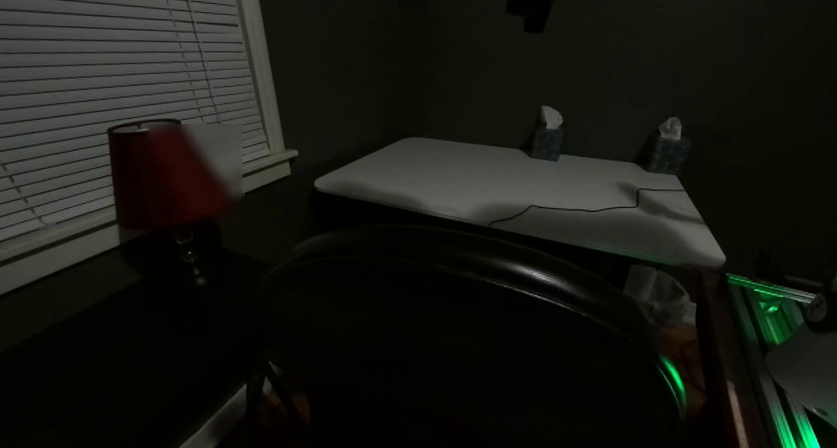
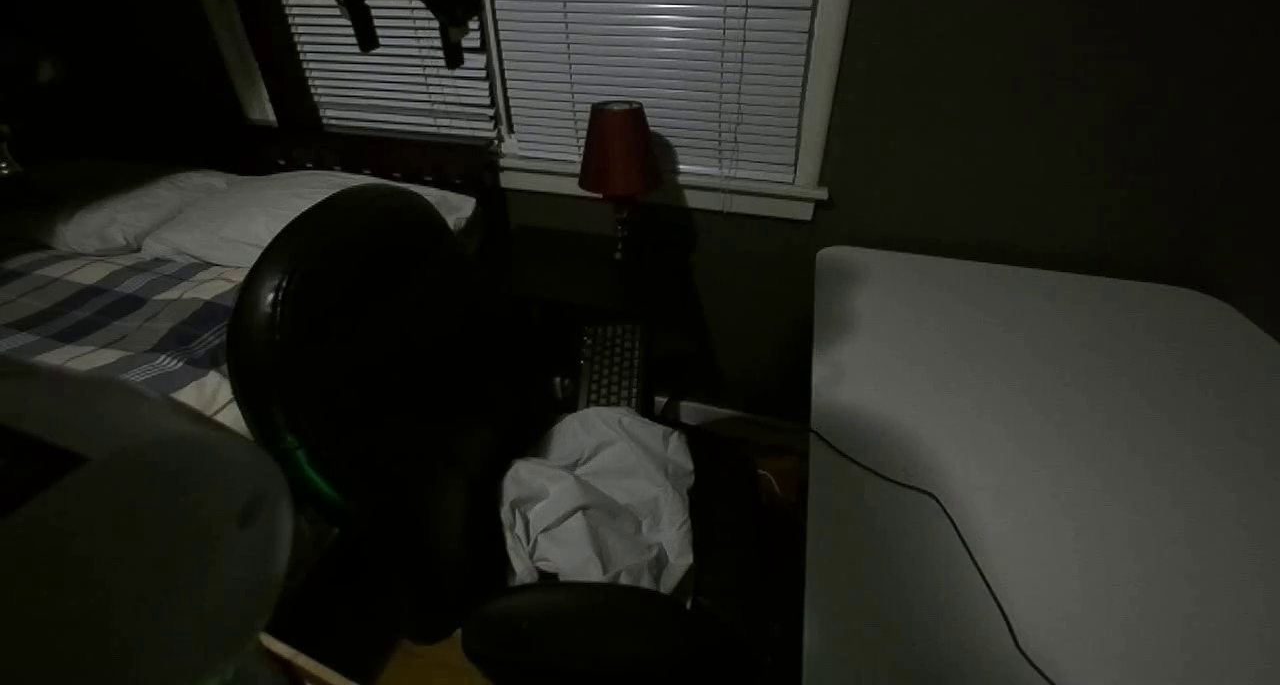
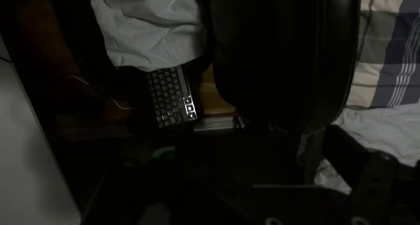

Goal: Put the keyboard on the table

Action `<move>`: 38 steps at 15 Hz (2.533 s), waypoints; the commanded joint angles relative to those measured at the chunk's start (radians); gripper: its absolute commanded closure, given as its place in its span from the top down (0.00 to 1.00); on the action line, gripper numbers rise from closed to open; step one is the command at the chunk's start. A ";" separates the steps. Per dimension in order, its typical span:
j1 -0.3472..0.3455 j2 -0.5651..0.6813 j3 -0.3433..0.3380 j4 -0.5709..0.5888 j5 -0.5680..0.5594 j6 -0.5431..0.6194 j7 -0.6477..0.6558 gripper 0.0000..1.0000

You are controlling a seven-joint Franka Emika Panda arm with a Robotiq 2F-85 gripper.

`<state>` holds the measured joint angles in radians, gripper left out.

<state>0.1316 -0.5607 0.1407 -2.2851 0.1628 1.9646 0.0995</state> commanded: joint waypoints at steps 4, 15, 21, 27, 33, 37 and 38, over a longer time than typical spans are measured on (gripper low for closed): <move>0.121 0.262 -0.245 -0.047 0.211 0.347 -0.446 1.00; 0.068 0.573 -0.282 -0.034 0.412 0.542 -1.058 1.00; 0.014 0.629 -0.242 0.000 0.446 0.545 -1.115 1.00; -0.062 0.704 -0.177 0.065 0.554 0.521 -1.204 1.00; -0.185 0.924 -0.105 0.188 0.677 0.514 -1.441 1.00; -0.255 1.065 -0.076 0.265 0.678 0.517 -1.482 1.00; -0.273 1.097 -0.067 0.284 0.681 0.517 -1.487 1.00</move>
<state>-0.0816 0.4316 0.0388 -2.0803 0.8180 2.5039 -1.3454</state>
